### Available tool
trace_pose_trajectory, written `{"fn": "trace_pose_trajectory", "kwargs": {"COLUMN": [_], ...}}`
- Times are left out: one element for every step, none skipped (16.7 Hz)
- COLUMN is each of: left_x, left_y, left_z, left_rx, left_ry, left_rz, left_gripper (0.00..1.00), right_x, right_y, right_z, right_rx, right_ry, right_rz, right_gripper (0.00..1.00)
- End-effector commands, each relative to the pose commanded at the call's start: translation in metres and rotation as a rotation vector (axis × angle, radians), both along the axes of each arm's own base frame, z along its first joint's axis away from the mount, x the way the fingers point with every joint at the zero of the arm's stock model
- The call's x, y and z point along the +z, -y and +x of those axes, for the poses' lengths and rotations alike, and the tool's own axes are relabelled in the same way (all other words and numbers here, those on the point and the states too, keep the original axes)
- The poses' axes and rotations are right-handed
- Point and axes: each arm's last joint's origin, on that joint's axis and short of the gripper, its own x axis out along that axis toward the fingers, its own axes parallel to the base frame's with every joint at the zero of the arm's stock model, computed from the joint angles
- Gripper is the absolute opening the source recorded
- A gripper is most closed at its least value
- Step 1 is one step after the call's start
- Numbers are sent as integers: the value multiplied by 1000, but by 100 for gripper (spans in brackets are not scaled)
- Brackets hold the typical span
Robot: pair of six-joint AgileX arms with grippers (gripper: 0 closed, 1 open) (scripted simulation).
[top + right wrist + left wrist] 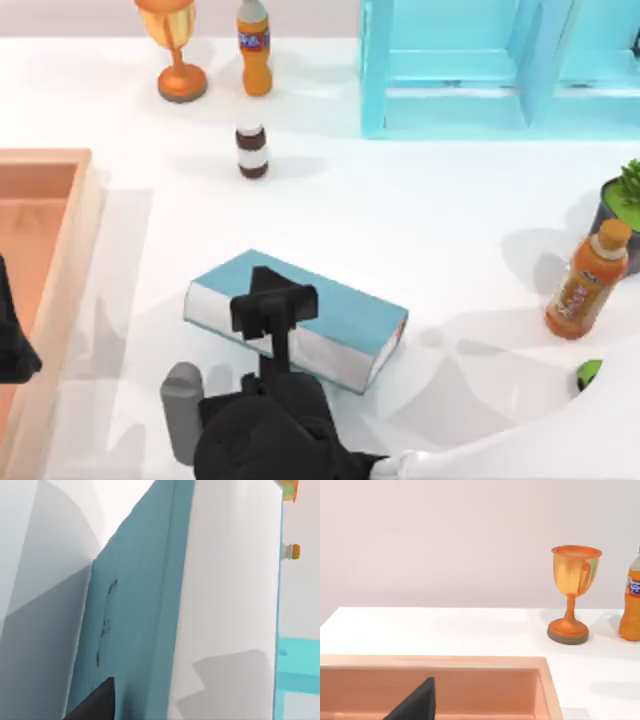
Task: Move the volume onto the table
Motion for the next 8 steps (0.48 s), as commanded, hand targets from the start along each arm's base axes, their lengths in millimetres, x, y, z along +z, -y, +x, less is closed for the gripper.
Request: {"fn": "trace_pose_trajectory", "kwargs": {"left_x": [0,0,0,0,0,0,0,0], "left_y": [0,0,0,0,0,0,0,0], "left_z": [0,0,0,0,0,0,0,0], "left_rx": [0,0,0,0,0,0,0,0], "left_ry": [0,0,0,0,0,0,0,0], "left_rz": [0,0,0,0,0,0,0,0], "left_gripper": [100,100,100,100,100,100,100,100], "right_x": [0,-1,-2,-3,-5,-7,-6,-5], "right_y": [-3,-7,-10,-11,-11,-10,-9,-10], "right_z": [-7,-17,-27,-37,-44,-51,-56,-60], "right_rx": [9,18,23,22,12,-3,-18,-29], "right_ry": [-6,-13,-21,-29,-36,-41,-43,-42], "right_rz": [3,5,3,-7,-23,-32,-30,-23], "right_gripper": [100,100,100,100,100,100,100,100]}}
